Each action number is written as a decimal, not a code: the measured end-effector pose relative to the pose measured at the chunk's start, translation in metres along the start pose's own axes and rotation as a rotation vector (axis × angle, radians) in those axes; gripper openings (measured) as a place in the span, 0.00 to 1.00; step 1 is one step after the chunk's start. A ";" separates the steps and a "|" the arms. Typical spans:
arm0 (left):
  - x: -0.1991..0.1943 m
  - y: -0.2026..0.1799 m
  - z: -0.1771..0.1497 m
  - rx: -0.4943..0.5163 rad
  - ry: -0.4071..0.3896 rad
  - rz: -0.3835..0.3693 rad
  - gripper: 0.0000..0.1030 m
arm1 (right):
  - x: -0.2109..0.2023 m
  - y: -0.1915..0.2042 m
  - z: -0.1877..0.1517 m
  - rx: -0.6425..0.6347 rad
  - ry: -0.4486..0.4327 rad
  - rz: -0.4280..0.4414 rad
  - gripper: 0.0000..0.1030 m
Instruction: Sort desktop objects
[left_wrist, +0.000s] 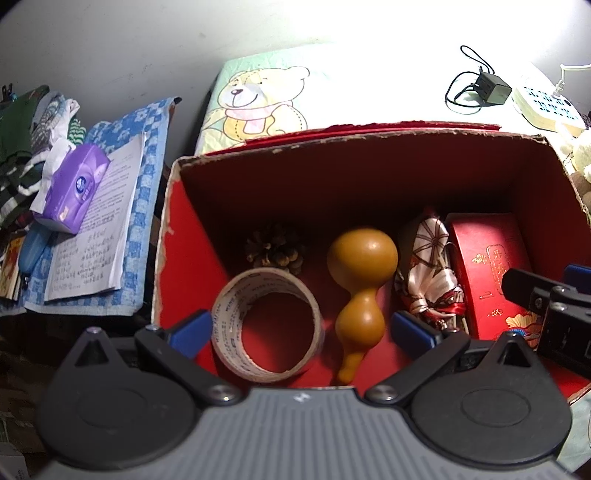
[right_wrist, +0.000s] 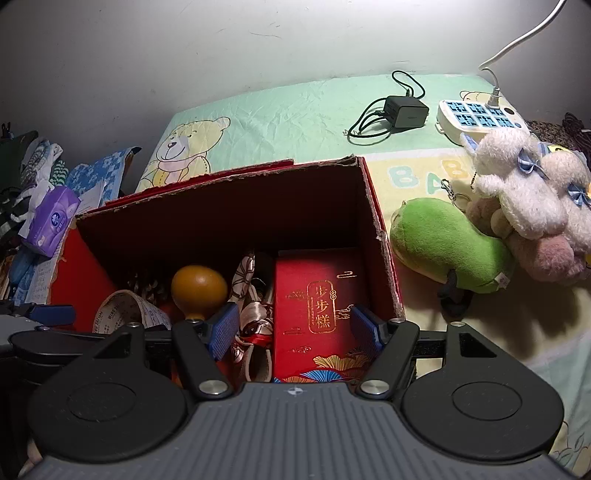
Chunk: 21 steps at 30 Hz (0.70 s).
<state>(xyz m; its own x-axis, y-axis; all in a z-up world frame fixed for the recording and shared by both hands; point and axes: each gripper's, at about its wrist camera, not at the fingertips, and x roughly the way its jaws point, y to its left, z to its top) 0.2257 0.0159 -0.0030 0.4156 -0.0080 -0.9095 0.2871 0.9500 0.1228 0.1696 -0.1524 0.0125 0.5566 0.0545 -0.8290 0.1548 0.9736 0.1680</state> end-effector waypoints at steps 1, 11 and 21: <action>0.000 0.000 -0.001 0.000 -0.004 -0.001 1.00 | 0.001 0.000 0.000 -0.002 -0.001 -0.003 0.67; 0.006 0.002 -0.004 -0.002 -0.011 0.010 0.99 | 0.010 0.005 0.002 -0.026 -0.002 -0.039 0.66; 0.011 0.006 -0.004 -0.008 -0.022 0.025 0.99 | 0.014 0.007 0.007 -0.026 -0.014 -0.076 0.66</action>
<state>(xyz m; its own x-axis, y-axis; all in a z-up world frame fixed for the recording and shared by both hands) 0.2284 0.0225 -0.0142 0.4416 0.0093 -0.8972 0.2697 0.9523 0.1427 0.1844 -0.1463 0.0055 0.5553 -0.0226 -0.8314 0.1755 0.9803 0.0905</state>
